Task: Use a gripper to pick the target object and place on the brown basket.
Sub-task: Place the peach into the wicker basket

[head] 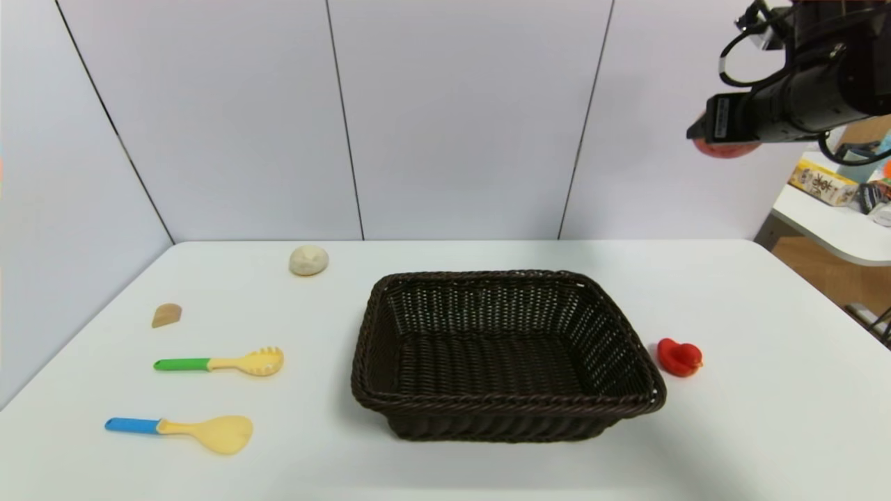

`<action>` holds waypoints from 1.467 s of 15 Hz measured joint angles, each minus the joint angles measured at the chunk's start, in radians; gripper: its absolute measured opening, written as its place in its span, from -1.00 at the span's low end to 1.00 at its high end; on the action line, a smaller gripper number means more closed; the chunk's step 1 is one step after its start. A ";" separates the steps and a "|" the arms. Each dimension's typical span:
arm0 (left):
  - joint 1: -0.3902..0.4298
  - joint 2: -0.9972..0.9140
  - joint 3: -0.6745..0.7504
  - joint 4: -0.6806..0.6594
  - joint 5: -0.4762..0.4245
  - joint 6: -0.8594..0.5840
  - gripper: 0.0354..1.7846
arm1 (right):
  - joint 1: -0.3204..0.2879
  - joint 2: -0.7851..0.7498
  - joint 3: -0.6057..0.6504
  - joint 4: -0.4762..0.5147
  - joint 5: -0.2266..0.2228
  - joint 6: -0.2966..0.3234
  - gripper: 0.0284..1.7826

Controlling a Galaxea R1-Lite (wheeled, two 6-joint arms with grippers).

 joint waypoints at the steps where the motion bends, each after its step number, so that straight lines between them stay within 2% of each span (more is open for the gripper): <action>1: 0.000 0.000 0.000 0.000 0.000 0.000 0.89 | 0.031 -0.040 0.000 0.004 0.003 -0.020 0.29; 4: 0.000 0.000 0.000 0.000 0.000 0.000 0.89 | 0.150 -0.158 0.009 0.040 0.035 -0.070 0.29; 8: 0.000 0.000 0.000 0.000 0.000 0.000 0.89 | 0.310 -0.308 0.034 0.222 0.046 -0.088 0.29; 10: 0.000 0.000 0.000 0.000 0.000 0.000 0.89 | 0.357 -0.385 0.118 0.262 0.063 -0.143 0.29; 12: 0.000 0.000 0.000 0.000 0.000 0.000 0.89 | 0.376 -0.446 0.203 0.269 0.110 -0.204 0.29; 16: 0.000 0.000 0.000 0.000 0.000 0.000 0.89 | 0.382 -0.497 0.267 0.267 0.250 -0.229 0.29; 18: 0.000 0.000 0.000 0.000 0.000 0.000 0.89 | 0.377 -0.488 0.267 0.237 0.270 -0.231 0.29; 22: 0.000 0.000 0.000 0.000 0.000 0.000 0.89 | 0.353 -0.426 0.267 0.160 0.275 -0.241 0.29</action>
